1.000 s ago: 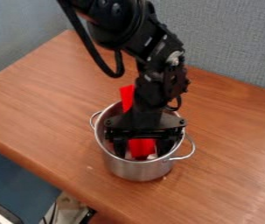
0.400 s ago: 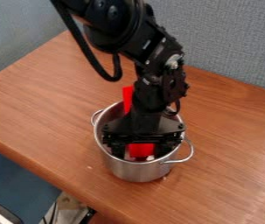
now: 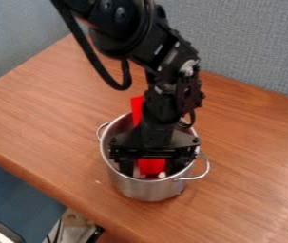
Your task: Move the red object from the metal pot to the table
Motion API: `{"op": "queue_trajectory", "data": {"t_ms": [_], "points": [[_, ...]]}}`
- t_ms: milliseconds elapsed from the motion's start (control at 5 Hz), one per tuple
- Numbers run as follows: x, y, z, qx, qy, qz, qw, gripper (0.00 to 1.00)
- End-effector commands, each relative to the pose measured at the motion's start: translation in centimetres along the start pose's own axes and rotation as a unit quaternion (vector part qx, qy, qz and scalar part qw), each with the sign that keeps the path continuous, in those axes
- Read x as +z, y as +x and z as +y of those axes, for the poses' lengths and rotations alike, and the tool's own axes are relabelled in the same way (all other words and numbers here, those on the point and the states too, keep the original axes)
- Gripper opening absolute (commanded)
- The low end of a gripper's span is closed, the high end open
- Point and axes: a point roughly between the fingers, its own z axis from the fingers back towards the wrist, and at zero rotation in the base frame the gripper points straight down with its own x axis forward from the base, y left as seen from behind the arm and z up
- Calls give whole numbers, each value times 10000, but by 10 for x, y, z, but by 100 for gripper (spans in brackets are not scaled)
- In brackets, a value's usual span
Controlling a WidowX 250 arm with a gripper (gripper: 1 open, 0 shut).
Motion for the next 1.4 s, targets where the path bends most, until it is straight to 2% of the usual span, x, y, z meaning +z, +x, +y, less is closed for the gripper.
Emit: {"op": "queue_trajectory", "data": {"t_ms": [0,400,1200], "points": [[15,-1,-6,-108,-169,-108,9997,100],[25,1,-7,-110,-248,-63,9996,100],[25,7,-4,47,-286,-2,9996,100]]}}
